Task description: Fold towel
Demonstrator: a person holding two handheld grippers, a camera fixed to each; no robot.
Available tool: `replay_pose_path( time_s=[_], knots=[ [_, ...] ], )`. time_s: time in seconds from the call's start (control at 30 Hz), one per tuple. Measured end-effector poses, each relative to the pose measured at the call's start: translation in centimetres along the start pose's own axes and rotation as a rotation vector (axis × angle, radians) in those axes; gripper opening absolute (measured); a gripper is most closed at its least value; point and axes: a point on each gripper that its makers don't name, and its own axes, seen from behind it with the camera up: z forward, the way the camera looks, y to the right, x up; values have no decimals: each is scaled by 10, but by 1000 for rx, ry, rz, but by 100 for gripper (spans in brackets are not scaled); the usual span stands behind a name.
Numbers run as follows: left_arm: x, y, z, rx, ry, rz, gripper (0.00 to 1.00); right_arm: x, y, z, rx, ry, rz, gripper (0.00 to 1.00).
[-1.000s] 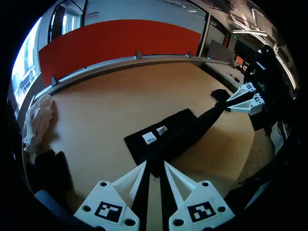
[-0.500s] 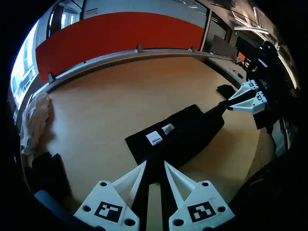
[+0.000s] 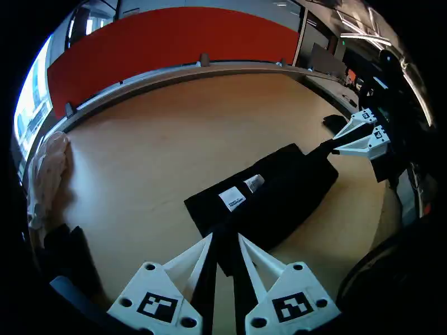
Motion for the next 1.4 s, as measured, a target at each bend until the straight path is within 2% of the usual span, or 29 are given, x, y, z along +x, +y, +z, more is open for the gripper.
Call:
replay_pose_path(
  time_s=[0.37, 0.63, 1.0, 1.4],
  knots=[
    [-12, -7, 25, 3, -40, 9, 16, -13, 9, 18, 8, -47, 9, 14],
    [-9, -10, 38, 8, -38, 8, 17, -24, 17, 27, -11, -80, 13, 17],
    [-9, -18, 49, 50, -30, -3, 25, -30, 28, 35, -58, -91, 27, 32],
    [-11, -25, 53, 76, -39, 33, 37, -37, 38, 41, -95, -103, 36, 45]
  ],
)
